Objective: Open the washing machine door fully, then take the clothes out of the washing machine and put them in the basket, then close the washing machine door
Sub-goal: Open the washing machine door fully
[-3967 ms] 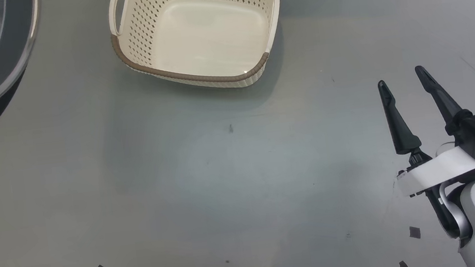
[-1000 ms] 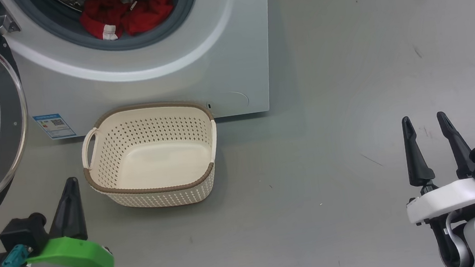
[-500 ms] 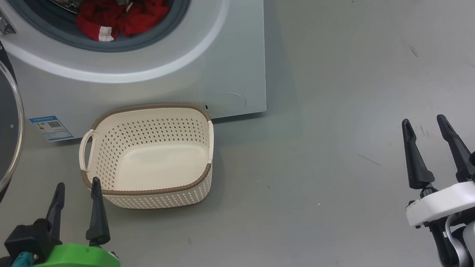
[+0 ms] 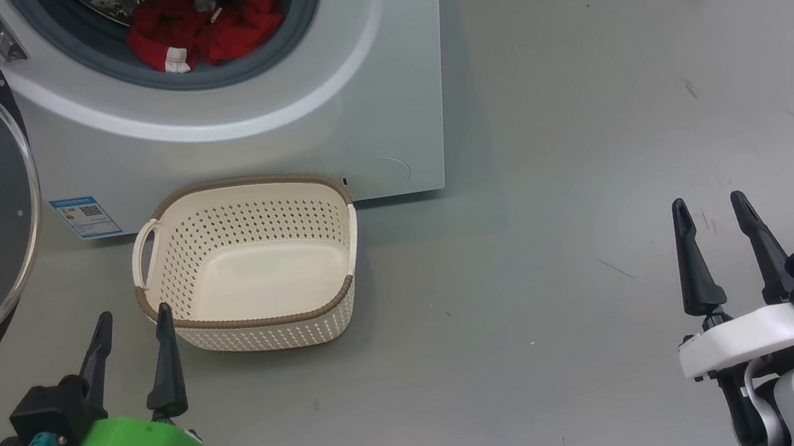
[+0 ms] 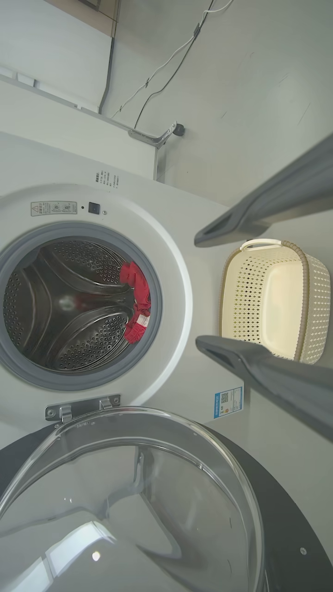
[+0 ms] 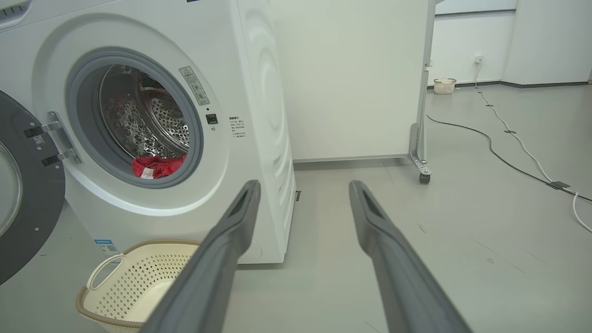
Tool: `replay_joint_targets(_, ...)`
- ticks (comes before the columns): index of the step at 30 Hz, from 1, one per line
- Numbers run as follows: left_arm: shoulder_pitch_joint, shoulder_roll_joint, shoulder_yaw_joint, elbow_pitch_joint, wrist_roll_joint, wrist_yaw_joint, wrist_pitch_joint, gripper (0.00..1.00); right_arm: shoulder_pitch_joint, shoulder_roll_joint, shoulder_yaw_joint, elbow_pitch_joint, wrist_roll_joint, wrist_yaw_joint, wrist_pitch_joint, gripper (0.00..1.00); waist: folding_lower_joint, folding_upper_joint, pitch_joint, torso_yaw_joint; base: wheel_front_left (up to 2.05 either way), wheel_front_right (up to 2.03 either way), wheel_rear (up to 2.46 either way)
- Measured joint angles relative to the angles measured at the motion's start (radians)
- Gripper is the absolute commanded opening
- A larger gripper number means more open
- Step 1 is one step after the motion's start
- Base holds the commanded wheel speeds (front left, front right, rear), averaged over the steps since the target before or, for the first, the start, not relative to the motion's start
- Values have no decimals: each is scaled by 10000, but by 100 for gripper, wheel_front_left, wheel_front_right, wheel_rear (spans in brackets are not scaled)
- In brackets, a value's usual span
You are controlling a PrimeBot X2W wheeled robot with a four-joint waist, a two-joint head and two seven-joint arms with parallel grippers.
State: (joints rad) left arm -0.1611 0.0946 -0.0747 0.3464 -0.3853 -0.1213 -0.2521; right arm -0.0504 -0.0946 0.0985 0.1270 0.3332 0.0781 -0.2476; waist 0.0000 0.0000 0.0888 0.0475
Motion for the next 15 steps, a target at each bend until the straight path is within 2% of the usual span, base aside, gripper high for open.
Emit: replay_joint_targets(15,171,15,8,-251,19,-40,0,100,138,-73,63,17,-297,19,0,100,0,0,-15,-1,0,0,0)
